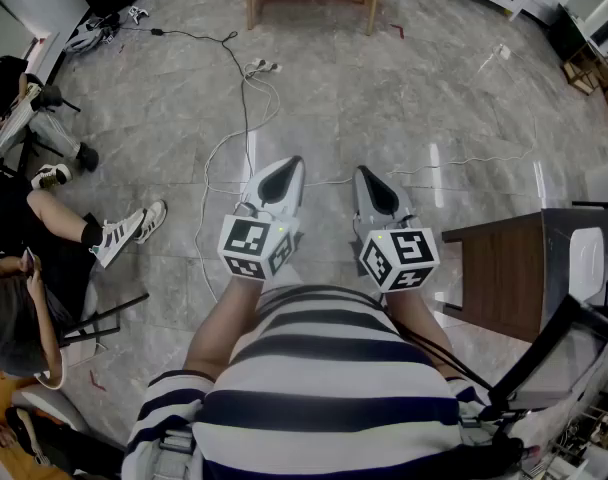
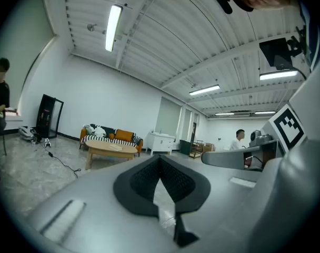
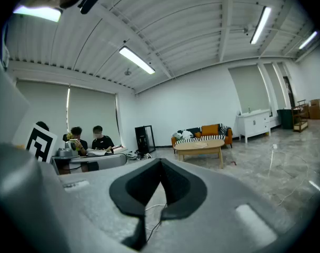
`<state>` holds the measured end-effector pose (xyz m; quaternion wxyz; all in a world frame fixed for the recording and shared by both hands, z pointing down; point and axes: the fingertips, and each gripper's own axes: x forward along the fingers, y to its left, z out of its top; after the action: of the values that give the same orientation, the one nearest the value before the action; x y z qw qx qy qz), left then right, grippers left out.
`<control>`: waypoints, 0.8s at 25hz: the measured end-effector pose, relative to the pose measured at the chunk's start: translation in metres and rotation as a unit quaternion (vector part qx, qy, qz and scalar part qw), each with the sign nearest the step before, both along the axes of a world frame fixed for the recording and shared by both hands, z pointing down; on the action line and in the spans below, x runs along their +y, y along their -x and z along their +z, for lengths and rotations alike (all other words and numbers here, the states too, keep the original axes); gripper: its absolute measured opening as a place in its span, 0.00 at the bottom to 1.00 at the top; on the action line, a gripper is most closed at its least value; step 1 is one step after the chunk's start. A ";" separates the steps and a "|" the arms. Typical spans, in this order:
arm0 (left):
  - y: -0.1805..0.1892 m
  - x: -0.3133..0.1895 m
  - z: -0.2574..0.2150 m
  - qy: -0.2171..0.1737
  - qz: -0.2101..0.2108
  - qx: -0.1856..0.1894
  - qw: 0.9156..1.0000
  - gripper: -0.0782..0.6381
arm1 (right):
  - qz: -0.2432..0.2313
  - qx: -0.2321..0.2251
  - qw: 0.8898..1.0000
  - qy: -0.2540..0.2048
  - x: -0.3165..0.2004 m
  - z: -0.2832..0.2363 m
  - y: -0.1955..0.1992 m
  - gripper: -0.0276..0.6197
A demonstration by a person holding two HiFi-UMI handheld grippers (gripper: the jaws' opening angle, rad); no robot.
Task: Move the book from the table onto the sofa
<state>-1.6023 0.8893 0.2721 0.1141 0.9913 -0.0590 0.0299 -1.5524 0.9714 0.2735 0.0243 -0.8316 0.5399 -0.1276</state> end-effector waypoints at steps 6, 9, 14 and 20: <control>0.002 -0.006 0.003 0.006 0.008 0.008 1.000 0.11 | 0.003 0.004 1.000 0.004 -0.009 0.003 0.000 0.03; 0.001 -0.011 0.005 0.015 0.015 0.012 1.000 0.11 | 0.010 0.000 1.000 -0.002 -0.015 0.003 -0.001 0.03; 0.000 -0.032 0.008 0.031 0.020 0.014 0.999 0.11 | 0.021 -0.008 1.000 -0.007 -0.034 0.005 -0.004 0.03; 0.006 -0.073 0.013 0.032 0.026 0.010 0.999 0.11 | 0.025 -0.009 0.999 -0.018 -0.077 0.009 0.000 0.03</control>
<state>-1.6083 0.8162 0.2854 0.1457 0.9885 -0.0310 0.0249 -1.5525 0.8945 0.2825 0.0473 -0.8432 0.5207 -0.1251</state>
